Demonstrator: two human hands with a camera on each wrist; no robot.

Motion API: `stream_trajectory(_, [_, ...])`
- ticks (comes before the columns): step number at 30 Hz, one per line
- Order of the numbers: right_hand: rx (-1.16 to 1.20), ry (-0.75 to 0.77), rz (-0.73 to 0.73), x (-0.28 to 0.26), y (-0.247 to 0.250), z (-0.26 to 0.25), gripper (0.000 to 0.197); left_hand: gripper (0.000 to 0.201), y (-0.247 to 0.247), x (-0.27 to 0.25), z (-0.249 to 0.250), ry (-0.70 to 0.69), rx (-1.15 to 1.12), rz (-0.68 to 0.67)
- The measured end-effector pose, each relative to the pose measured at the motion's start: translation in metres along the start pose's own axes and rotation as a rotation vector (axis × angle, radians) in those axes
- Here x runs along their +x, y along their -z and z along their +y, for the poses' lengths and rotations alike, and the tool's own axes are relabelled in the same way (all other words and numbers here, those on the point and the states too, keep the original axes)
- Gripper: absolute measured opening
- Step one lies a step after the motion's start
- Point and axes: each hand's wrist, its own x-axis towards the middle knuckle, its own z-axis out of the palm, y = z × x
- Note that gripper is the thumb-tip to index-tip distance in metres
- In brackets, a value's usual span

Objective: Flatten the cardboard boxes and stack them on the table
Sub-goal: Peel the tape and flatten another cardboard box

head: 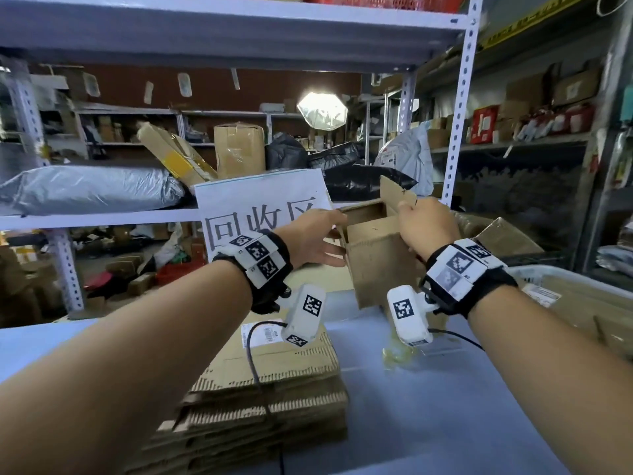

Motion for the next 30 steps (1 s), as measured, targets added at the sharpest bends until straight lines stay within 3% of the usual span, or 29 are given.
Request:
stream_trajectory(9, [-0.026,0.081,0.151,-0.061,0.02,0.004,0.04,0.055,0.011,-0.059,-0.02,-0.073,0.018,-0.161])
stream_trajectory(13, [0.044,0.136,0.149,-0.08,0.021,-0.003,0.038,0.061,0.029,-0.079,-0.02,-0.128,-0.05,-0.024])
stream_trajectory(17, [0.171,0.25,0.057,-0.09,0.018,-0.016,0.025,0.085,0.056,-0.093,-0.02,-0.229,-0.198,0.171])
stream_trajectory(21, [0.407,0.332,-0.037,-0.099,0.014,-0.028,0.012,0.076,0.086,-0.102,-0.027,-0.269,-0.083,0.29])
stream_trajectory(27, [0.678,0.338,-0.106,-0.112,0.006,-0.036,0.029,0.097,0.106,-0.134,-0.05,-0.197,0.008,0.289])
stream_trajectory(30, [0.889,0.195,-0.127,-0.131,-0.012,-0.035,0.054,0.099,0.105,-0.149,-0.065,-0.248,0.059,0.274])
